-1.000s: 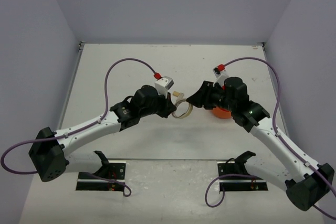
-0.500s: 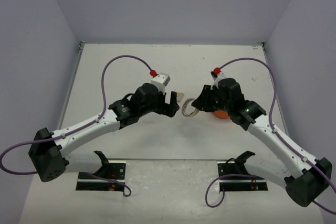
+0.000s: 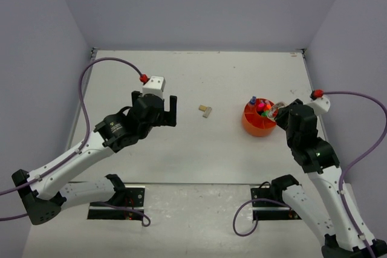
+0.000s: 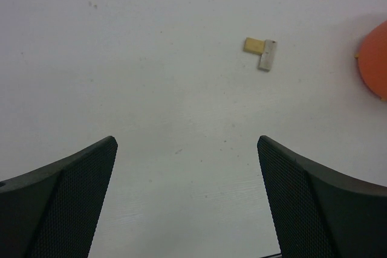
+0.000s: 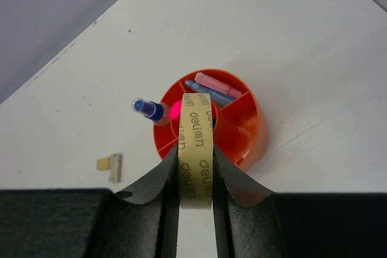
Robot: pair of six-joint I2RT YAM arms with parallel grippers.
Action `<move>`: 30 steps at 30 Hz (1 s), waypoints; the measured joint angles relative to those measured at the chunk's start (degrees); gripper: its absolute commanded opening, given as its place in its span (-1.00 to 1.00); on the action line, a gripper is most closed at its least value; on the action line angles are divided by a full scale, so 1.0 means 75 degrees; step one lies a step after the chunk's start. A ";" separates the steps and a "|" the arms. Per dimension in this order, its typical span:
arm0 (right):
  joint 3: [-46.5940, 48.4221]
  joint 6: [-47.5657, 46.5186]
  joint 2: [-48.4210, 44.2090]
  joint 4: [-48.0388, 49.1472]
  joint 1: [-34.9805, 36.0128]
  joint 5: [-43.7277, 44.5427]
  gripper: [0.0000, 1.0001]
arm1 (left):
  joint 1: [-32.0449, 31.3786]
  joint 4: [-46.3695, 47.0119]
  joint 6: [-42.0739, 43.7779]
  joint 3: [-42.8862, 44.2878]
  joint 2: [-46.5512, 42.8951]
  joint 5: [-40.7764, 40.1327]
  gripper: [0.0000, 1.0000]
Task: Sort the stationery into containers
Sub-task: Place the stationery in the storage box.
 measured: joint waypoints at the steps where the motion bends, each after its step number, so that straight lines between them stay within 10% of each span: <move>1: -0.0014 0.0121 -0.0005 -0.0085 0.0000 0.0167 -1.00 | 0.0000 -0.0056 0.0000 -0.0022 -0.0088 -0.0089 1.00; 30: -0.0569 0.1276 0.1589 -0.0149 -0.0236 0.0489 -0.82 | 0.0000 -0.0213 -0.0006 -0.0880 -0.0423 0.0011 1.00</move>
